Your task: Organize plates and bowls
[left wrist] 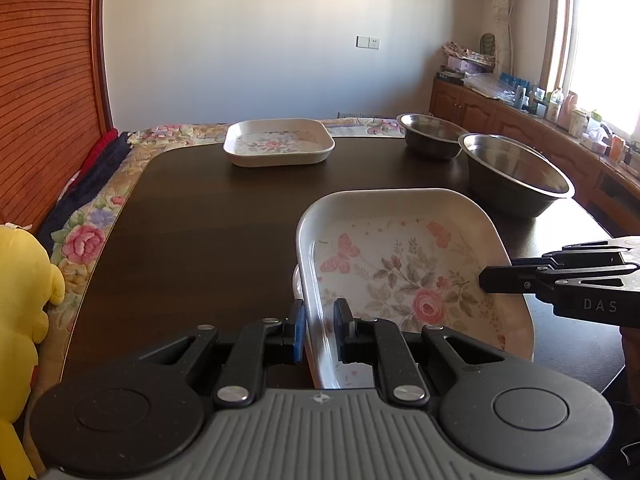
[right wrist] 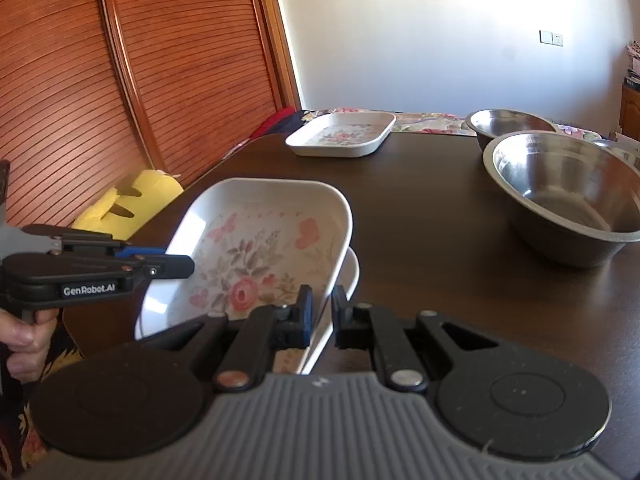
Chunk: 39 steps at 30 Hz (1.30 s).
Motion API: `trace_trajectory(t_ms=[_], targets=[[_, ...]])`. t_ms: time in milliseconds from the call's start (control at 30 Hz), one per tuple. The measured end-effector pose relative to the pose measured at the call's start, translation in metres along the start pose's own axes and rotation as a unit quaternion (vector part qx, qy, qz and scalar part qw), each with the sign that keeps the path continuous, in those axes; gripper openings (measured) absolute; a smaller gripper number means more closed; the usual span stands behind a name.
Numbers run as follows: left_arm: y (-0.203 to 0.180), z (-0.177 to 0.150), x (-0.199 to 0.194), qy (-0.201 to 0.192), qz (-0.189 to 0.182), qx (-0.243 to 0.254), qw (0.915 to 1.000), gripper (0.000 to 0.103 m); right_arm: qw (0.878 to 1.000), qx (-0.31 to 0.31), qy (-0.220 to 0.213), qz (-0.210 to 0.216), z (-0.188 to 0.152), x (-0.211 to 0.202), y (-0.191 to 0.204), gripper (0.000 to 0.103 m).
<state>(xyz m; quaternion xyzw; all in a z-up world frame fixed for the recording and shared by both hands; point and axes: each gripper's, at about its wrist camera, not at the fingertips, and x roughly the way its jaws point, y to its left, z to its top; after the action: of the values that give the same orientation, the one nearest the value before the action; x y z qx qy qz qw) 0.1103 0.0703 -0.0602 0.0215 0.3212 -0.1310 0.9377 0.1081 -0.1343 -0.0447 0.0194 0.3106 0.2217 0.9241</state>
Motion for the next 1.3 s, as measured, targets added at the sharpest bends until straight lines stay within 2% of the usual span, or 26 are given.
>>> trace_trajectory(t_ms=[267,567,800,833,933,1067,1167,1200,1300], targets=[[0.005,-0.003,0.003,-0.001,0.004,-0.006,1.0,0.016,1.0,-0.011,-0.018,-0.003,-0.007,0.0,0.003,0.015],[0.009,-0.01,0.008,-0.022,0.001,-0.023,0.9995,0.016,0.998,-0.023,-0.049,-0.013,-0.017,0.001,0.002,0.017],[0.009,-0.011,0.006,-0.025,0.002,-0.018,0.9995,0.027,0.997,-0.02,-0.067,-0.017,-0.025,-0.007,0.003,0.017],[0.009,-0.01,0.005,-0.027,0.004,-0.017,0.9995,0.029,0.997,-0.021,-0.069,-0.018,-0.025,-0.008,0.003,0.019],[0.008,-0.008,0.001,-0.034,0.008,-0.013,0.9993,0.036,0.997,-0.021,-0.075,-0.018,-0.024,-0.011,0.003,0.036],[0.006,-0.006,-0.004,-0.042,0.005,-0.012,0.999,0.046,0.996,-0.019,-0.082,-0.021,-0.021,-0.014,0.002,0.039],[0.003,-0.005,-0.007,-0.047,0.004,-0.01,0.9988,0.052,0.995,-0.02,-0.089,-0.026,-0.019,-0.017,0.002,0.05],[0.002,-0.004,-0.009,-0.049,0.003,-0.009,0.9987,0.057,0.995,-0.02,-0.092,-0.027,-0.019,-0.018,0.002,0.051],[0.0,-0.002,-0.012,-0.055,0.001,-0.006,0.9984,0.063,0.995,-0.019,-0.096,-0.028,-0.017,-0.021,0.0,0.057]])
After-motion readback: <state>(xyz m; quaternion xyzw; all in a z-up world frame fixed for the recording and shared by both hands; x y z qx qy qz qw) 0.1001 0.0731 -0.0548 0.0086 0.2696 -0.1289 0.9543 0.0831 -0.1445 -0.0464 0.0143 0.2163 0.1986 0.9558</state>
